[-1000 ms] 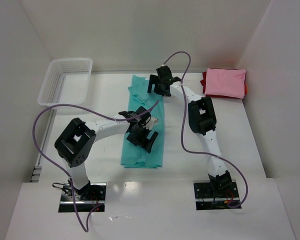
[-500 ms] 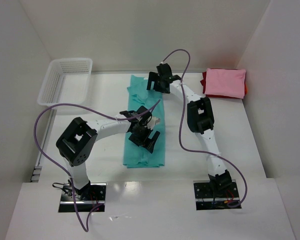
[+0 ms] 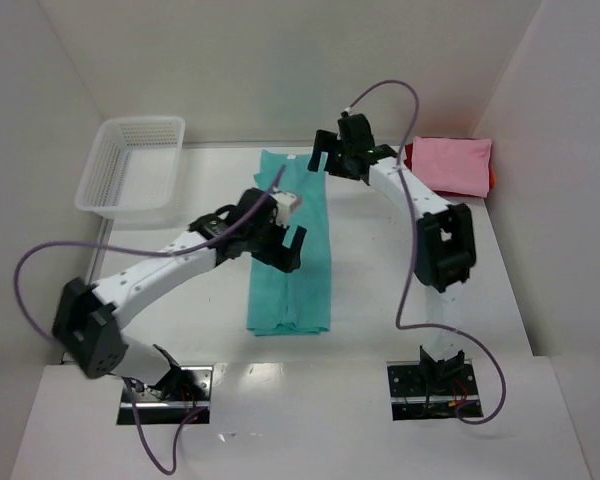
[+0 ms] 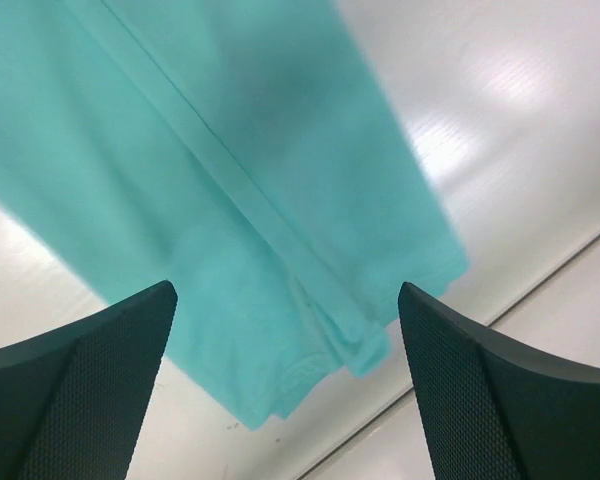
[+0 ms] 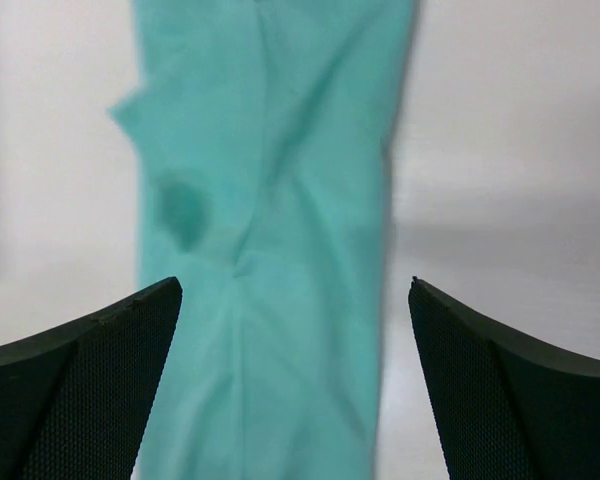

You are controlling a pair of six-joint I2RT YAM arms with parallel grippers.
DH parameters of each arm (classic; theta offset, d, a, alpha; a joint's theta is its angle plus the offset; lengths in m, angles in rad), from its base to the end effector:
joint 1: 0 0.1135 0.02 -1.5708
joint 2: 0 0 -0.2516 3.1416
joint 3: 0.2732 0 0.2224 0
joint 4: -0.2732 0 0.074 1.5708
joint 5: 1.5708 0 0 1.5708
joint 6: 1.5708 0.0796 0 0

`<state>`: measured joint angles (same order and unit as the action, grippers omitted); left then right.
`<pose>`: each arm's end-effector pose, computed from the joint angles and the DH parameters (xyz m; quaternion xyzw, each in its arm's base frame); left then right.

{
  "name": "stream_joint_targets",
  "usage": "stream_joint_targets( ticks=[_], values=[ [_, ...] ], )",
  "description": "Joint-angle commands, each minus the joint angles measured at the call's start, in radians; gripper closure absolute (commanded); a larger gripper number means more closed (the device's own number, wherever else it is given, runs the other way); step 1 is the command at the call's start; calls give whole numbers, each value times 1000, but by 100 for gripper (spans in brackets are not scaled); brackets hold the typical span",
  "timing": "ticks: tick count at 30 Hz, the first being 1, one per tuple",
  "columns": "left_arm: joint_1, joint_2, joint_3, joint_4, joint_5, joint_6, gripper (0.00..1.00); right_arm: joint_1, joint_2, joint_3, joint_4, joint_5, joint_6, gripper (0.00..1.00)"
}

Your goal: Fold and stack the t-shirts

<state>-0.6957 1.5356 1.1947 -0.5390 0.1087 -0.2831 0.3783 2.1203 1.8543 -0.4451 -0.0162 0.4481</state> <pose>0.2482 -0.2185 0.2319 0.2105 0.9158 -0.2041 0.2744 0.4550 0.1822 0.2294 0.0283 0.9086 0.1741 0.3787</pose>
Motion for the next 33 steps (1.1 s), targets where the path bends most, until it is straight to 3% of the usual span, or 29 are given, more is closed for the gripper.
stream_joint_targets(
  ticks=[1,7,15,25,33],
  values=[
    [25,-303,-62,66,-220,-163,1,-6,-418,-260,123,-7,39,0],
    [57,-466,-203,19,-287,-278,1,-6,-771,-752,114,-42,174,0],
    [93,-516,-381,17,-182,-451,1,13,-1119,-1098,67,-100,356,0],
    [93,-433,-446,-20,-86,-560,1,74,-1223,-1293,5,-166,445,2],
    [93,-450,-481,-48,-6,-615,1,205,-1209,-1343,16,-180,520,6]
  ],
)
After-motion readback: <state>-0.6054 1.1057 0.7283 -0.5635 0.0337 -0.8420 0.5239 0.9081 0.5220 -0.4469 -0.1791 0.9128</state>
